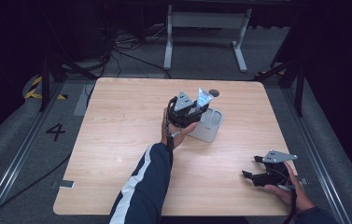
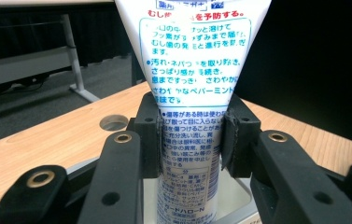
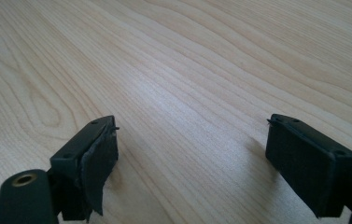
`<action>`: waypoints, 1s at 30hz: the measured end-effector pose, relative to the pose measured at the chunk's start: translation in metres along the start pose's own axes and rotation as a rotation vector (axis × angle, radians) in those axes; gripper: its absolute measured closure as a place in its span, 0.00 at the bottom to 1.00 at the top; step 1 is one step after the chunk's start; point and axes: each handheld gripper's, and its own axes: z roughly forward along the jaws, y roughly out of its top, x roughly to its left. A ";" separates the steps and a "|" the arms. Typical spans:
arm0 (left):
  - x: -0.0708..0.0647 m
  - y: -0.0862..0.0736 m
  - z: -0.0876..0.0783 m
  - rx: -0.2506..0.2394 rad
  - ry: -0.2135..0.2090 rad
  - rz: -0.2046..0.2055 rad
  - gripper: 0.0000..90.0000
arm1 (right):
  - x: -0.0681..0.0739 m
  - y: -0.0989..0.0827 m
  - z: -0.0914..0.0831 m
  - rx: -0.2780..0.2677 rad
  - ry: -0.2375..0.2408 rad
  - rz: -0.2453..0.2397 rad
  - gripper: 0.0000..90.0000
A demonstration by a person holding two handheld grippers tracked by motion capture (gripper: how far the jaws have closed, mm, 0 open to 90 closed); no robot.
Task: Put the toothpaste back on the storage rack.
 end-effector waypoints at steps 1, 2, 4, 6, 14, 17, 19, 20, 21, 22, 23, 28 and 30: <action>-0.001 -0.001 0.000 0.002 -0.004 -0.006 0.72 | 0.000 0.000 0.000 0.000 0.000 0.000 0.19; 0.000 -0.002 -0.001 0.008 -0.007 0.005 0.72 | 0.000 0.000 0.000 0.000 0.000 0.000 0.19; 0.000 -0.004 -0.002 0.012 -0.004 -0.004 0.72 | 0.000 0.000 0.000 0.000 0.000 0.000 0.19; 0.000 -0.005 -0.002 0.008 -0.003 -0.007 0.72 | 0.000 0.000 0.000 0.000 0.000 0.000 0.19; 0.002 -0.008 -0.003 0.028 0.002 -0.002 0.72 | 0.000 0.000 0.000 0.000 0.000 0.000 0.19; 0.003 -0.010 -0.003 0.044 0.007 0.004 0.71 | 0.000 0.000 0.000 0.000 0.000 0.000 0.19; 0.003 -0.012 -0.003 0.055 0.006 0.005 0.71 | 0.000 0.000 0.000 0.000 0.000 0.000 0.19; 0.003 -0.012 -0.003 0.057 0.008 0.008 0.71 | 0.000 0.000 0.000 0.000 0.000 0.000 0.19; 0.003 -0.012 -0.003 0.065 0.006 0.011 0.71 | 0.000 0.000 0.000 0.000 0.000 0.000 0.19; 0.003 -0.013 -0.002 0.068 0.007 0.009 0.71 | 0.000 0.000 0.000 0.001 0.000 0.000 0.19; 0.004 -0.013 -0.002 0.080 0.007 0.019 0.71 | 0.000 0.000 0.000 0.000 0.000 0.000 0.19; 0.005 -0.014 -0.002 0.101 0.009 0.027 0.70 | 0.000 0.000 0.000 0.002 0.001 0.003 0.19; 0.005 -0.014 -0.003 0.117 0.007 0.036 0.70 | 0.000 0.000 0.000 0.002 0.001 0.003 0.19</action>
